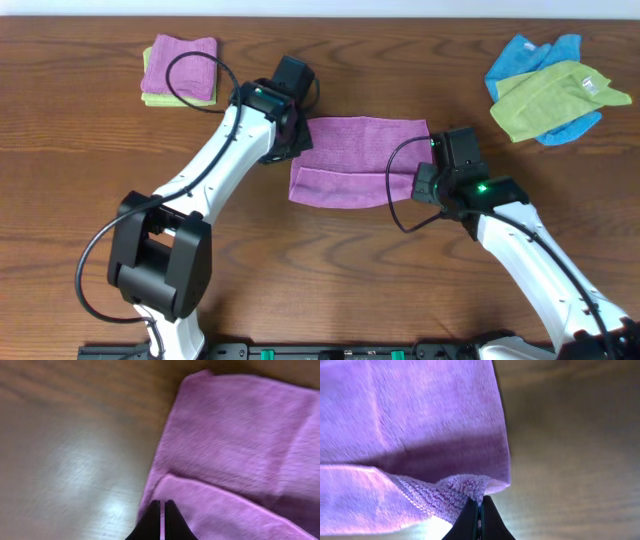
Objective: Fold the cloth
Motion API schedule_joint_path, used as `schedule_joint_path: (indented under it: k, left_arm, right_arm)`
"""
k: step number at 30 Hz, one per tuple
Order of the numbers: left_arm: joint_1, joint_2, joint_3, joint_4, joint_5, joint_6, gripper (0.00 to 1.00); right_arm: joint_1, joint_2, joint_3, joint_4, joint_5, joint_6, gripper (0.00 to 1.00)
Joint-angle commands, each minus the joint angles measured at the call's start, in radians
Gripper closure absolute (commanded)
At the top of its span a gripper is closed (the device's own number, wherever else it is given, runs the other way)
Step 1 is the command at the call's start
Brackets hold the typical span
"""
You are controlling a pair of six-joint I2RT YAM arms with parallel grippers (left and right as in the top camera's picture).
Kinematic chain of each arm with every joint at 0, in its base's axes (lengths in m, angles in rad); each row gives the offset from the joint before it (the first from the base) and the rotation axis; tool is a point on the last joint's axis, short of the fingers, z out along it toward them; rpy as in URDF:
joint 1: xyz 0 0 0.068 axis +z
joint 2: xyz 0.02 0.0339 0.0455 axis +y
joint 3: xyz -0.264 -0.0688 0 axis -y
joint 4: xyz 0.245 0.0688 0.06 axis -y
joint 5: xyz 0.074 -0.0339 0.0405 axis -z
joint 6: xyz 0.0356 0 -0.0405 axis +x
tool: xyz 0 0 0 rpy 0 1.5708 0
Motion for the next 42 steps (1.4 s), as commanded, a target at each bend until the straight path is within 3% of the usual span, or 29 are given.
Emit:
schedule_joint_path:
  k: [1, 8, 9, 11, 16, 24, 30, 34, 39, 42]
  left_arm:
    - [-0.01, 0.009, 0.018, 0.009, -0.016, -0.003, 0.94]
    - [-0.009, 0.041, 0.017, -0.044, 0.0, -0.003, 0.94]
    - [-0.009, 0.054, 0.017, -0.064, 0.015, -0.003, 0.89]
    - [-0.013, 0.079, 0.017, -0.11, 0.052, -0.005, 0.66]
    - [-0.015, 0.136, 0.017, -0.082, 0.117, -0.037, 0.51]
    - [0.031, 0.164, 0.017, 0.016, 0.265, -0.148, 0.53]
    - [0.033, 0.175, 0.017, -0.003, 0.257, -0.217, 0.54]
    - [0.037, 0.194, 0.017, -0.003, 0.311, -0.327, 0.53]
    - [0.037, 0.205, 0.017, -0.002, 0.328, -0.39, 0.6]
    - [0.037, 0.205, 0.017, 0.001, 0.297, -0.426, 0.59]
  right_arm:
    - [-0.01, -0.003, 0.016, 0.016, 0.022, 0.014, 0.98]
    - [-0.01, 0.017, 0.015, 0.039, 0.026, 0.013, 0.98]
    - [-0.01, 0.023, 0.015, 0.042, 0.025, 0.013, 0.98]
    - [-0.01, 0.032, 0.015, 0.043, 0.025, 0.014, 0.98]
    - [-0.01, 0.036, 0.015, 0.047, 0.025, 0.013, 0.98]
    - [-0.008, 0.036, 0.015, 0.046, 0.025, 0.013, 0.98]
    - [-0.008, 0.036, 0.015, 0.046, 0.025, 0.005, 0.98]
    - [-0.008, 0.036, 0.015, 0.047, 0.025, -0.013, 0.98]
    - [-0.008, 0.036, 0.015, 0.046, 0.025, -0.014, 0.98]
    - [-0.008, 0.036, 0.015, 0.047, 0.025, -0.025, 0.98]
